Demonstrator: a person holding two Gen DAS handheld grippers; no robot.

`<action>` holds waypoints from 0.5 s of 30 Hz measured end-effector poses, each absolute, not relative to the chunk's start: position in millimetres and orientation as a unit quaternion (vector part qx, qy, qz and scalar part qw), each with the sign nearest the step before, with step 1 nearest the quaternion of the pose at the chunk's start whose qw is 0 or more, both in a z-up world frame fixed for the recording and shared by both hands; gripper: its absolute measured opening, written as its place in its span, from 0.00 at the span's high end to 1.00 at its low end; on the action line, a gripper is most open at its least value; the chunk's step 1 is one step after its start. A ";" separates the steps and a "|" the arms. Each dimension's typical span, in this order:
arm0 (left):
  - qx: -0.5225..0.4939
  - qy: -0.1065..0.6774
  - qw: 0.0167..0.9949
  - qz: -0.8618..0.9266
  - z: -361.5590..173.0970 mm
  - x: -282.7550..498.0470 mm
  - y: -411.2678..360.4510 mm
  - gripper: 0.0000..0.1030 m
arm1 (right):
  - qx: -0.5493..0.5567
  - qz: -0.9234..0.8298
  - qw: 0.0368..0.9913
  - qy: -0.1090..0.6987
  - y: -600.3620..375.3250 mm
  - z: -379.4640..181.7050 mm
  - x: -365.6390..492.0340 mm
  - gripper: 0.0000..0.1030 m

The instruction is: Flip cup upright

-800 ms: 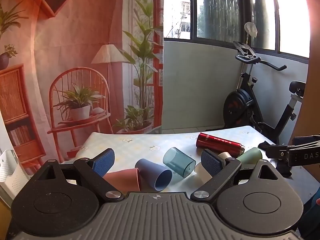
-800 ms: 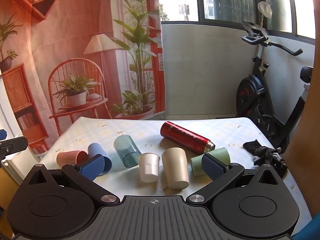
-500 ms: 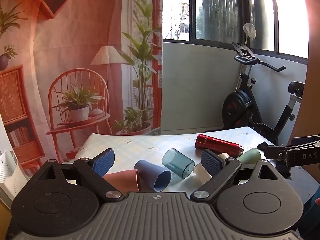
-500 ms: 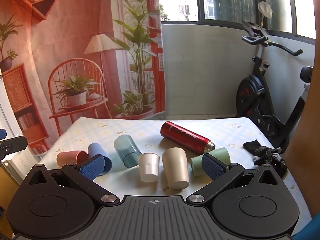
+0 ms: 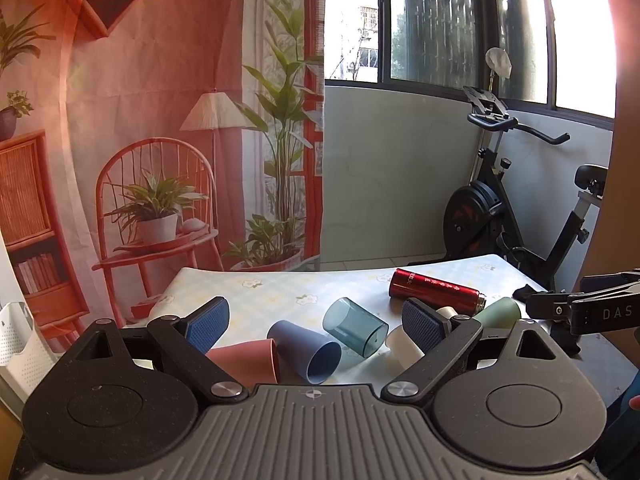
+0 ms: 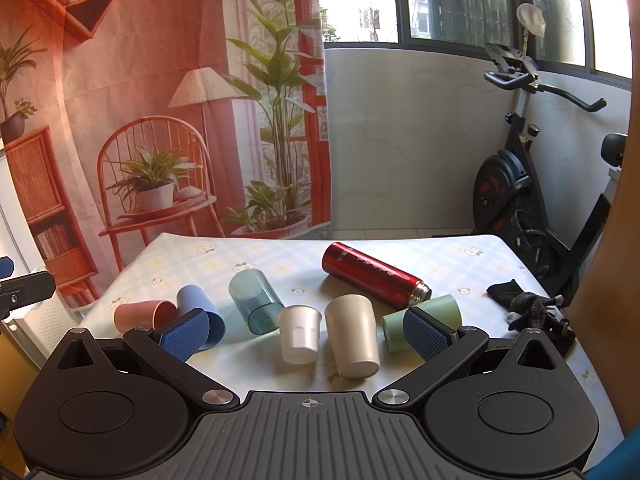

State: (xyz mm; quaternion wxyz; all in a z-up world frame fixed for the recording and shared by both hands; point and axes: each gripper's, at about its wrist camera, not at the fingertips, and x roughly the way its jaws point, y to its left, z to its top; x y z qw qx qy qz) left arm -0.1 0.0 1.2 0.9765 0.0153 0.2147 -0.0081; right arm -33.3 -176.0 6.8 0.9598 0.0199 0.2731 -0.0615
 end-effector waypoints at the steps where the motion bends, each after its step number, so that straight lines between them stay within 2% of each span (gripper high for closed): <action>1: 0.016 0.215 0.976 -0.008 0.9 -0.2 0.2 0.08 | 0.020 -0.061 0.960 0.273 -175.9 6.8 -33.3 0.01; 15: 0.010 0.219 0.976 -0.011 0.8 0.6 -2.3 0.08 | 0.020 -0.062 0.960 0.274 -175.7 6.6 -32.7 0.01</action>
